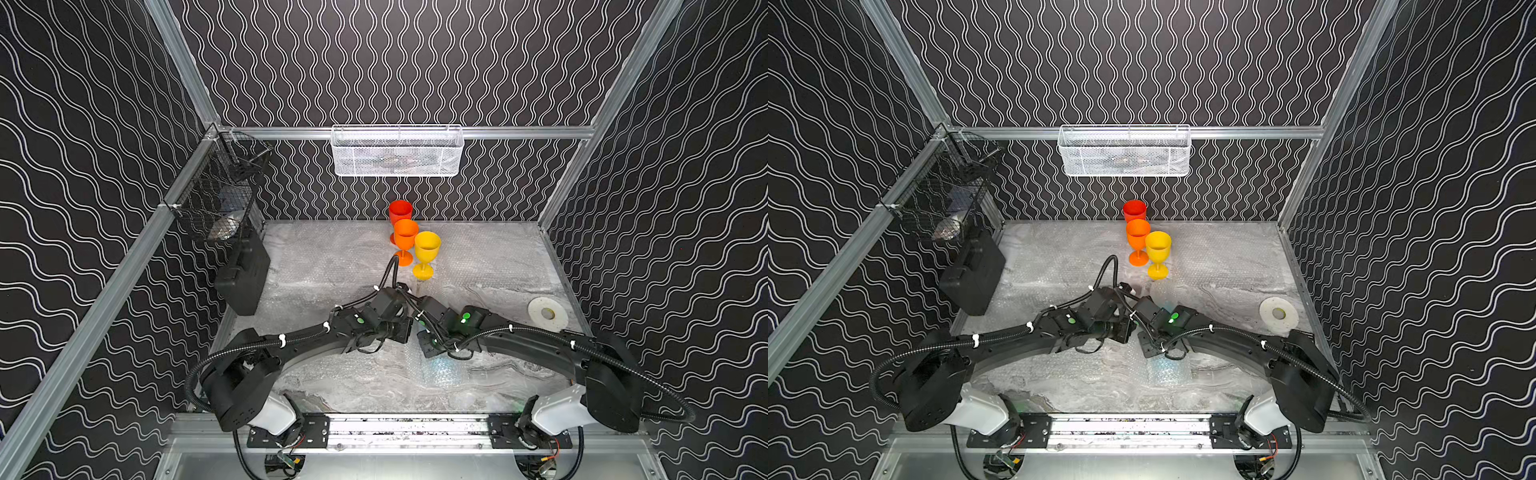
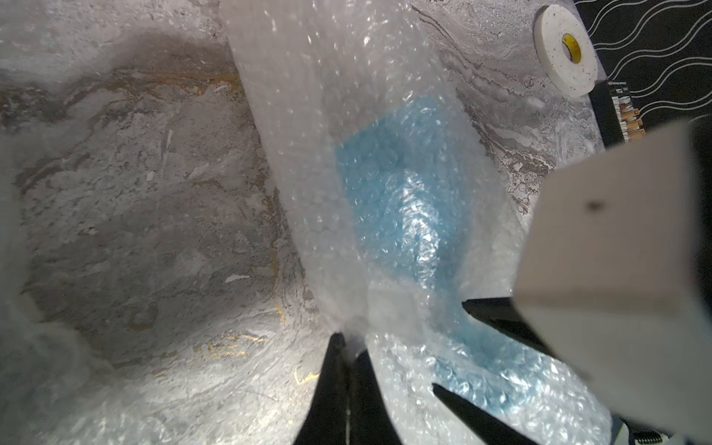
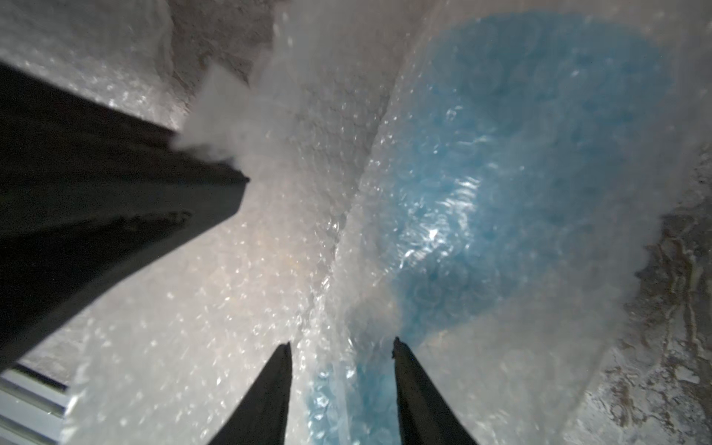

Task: Unpack wine glasses from bubble wrap
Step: Unwrap the wine glass from the bubble wrap.

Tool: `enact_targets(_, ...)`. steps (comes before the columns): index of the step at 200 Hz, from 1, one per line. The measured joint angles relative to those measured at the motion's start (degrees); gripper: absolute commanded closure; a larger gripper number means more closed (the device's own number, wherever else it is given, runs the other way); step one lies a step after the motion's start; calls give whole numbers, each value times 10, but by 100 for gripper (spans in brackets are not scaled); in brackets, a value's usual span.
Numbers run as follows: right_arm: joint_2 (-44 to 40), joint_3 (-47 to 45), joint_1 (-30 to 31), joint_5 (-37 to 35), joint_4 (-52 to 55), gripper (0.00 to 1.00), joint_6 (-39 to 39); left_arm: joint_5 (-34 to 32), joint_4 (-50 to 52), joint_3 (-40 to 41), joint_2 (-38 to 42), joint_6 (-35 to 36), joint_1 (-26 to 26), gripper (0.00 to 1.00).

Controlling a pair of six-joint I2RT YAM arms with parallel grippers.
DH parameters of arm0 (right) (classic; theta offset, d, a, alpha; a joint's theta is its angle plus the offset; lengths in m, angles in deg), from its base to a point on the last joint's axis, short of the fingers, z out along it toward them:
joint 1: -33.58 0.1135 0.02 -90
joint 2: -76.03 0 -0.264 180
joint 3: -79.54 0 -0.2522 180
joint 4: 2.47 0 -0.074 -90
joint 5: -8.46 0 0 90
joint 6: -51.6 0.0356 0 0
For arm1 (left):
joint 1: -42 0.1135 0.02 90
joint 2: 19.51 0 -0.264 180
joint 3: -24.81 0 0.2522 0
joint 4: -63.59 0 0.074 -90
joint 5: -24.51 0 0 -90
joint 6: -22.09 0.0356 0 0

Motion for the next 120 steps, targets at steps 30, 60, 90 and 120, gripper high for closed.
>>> enact_targets(30,3,0,1,-17,9,69,1,-1,0,0,0,0,0,100)
enact_targets(60,4,0,1,-30,14,78,7,-1,0,0,0,0,0,100)
enact_targets(90,1,-7,1,-32,15,83,11,-1,0,0,0,0,0,100)
enact_targets(120,-3,-8,1,-33,14,87,14,-2,0,0,0,0,0,100)
